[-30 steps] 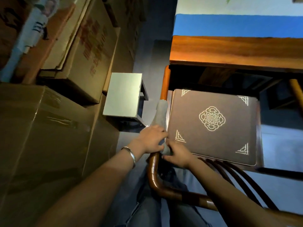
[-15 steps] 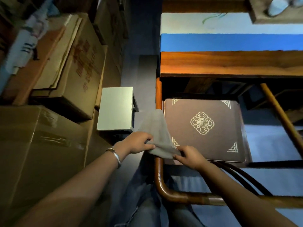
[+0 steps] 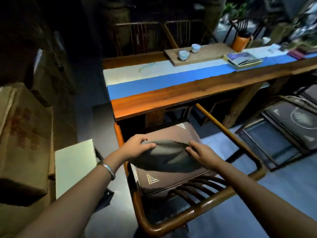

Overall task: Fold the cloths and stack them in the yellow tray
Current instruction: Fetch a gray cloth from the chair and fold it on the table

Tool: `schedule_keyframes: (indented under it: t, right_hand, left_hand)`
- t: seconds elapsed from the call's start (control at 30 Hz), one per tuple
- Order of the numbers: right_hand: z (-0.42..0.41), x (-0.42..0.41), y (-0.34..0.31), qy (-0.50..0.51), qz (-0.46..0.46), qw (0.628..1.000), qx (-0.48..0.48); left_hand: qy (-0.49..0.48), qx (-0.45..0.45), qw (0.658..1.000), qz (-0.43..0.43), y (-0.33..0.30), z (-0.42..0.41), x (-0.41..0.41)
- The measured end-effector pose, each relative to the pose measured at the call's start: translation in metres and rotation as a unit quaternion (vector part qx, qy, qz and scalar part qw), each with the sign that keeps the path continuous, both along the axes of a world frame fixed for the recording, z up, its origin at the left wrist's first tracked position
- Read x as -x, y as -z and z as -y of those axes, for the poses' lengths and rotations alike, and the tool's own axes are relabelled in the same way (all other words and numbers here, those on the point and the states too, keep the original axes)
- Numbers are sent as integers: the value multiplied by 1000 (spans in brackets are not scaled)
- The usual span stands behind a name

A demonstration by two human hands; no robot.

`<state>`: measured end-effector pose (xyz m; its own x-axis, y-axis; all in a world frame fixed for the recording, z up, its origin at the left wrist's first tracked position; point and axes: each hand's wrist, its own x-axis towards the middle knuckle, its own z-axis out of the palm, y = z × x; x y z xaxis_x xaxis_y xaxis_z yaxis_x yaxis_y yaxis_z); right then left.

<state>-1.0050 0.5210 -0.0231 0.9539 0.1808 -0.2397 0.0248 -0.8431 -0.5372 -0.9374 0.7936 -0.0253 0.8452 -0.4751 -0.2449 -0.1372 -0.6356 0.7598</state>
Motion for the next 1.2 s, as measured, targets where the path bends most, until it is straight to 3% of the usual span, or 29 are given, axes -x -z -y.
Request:
schedule_keyframes:
  t: [0.27,0.47,0.77,1.2]
  right_hand:
    - [138,25,-62,138,76,987,28]
    - [241,37,-79,269,163,948,-51]
    - [398,12,-113,260,212,940,-55]
    - [539,-141,-95,217,193,957,-5]
  left_hand:
    - [63,49,997,2,-43,146,-20]
    - [44,91,995,11,-71,287,-27]
    - [-61,104,992,43,-86,472,-51]
    - [-93,72,992,41,-74,565,-172]
